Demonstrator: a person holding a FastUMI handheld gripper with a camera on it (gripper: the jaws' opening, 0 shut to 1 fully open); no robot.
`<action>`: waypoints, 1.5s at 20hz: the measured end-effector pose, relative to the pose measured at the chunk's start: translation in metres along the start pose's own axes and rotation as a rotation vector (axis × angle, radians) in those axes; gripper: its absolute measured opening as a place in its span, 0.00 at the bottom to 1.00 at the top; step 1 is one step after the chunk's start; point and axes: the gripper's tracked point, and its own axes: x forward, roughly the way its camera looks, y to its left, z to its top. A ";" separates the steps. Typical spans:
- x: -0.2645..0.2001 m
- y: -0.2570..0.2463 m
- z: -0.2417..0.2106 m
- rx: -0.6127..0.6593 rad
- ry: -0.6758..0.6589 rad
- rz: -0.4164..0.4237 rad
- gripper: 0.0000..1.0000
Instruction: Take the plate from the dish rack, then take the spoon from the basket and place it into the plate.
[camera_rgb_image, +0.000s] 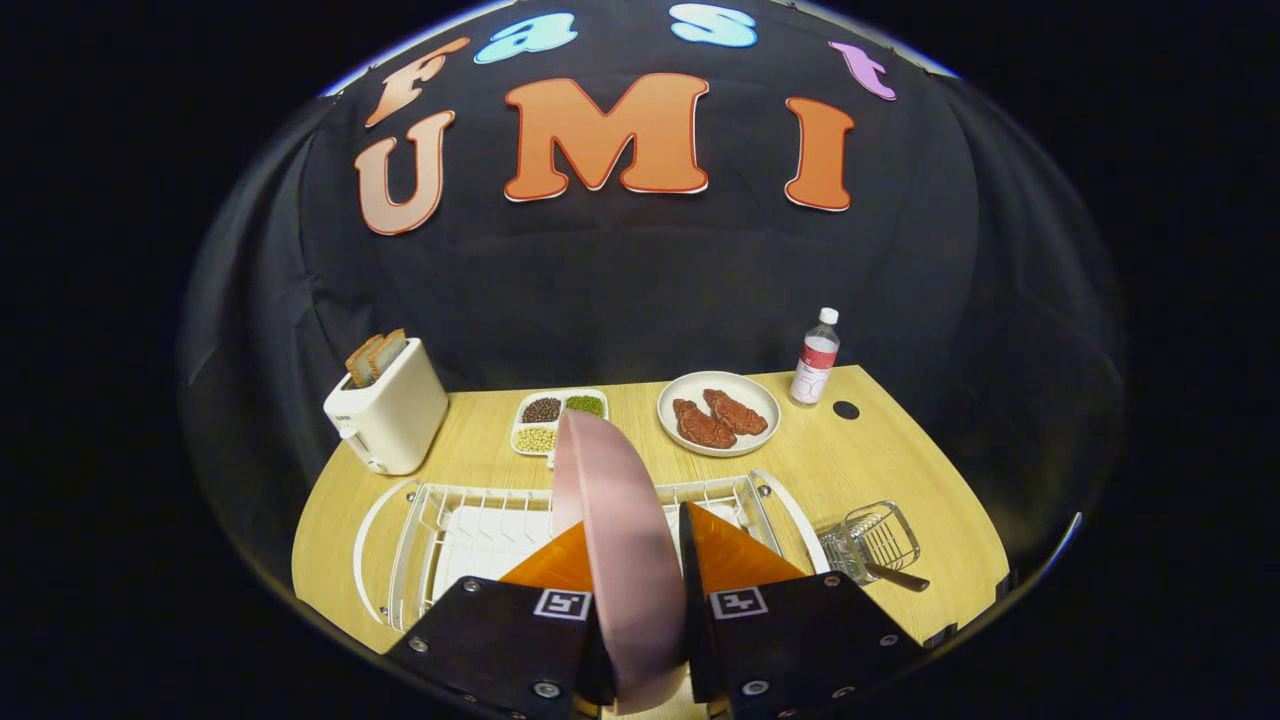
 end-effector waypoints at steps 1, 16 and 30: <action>-0.008 -0.001 -0.003 0.001 -0.004 0.011 0.29; -0.096 -0.006 -0.137 0.170 0.070 0.234 0.29; -0.084 -0.001 -0.254 0.498 0.183 0.346 0.29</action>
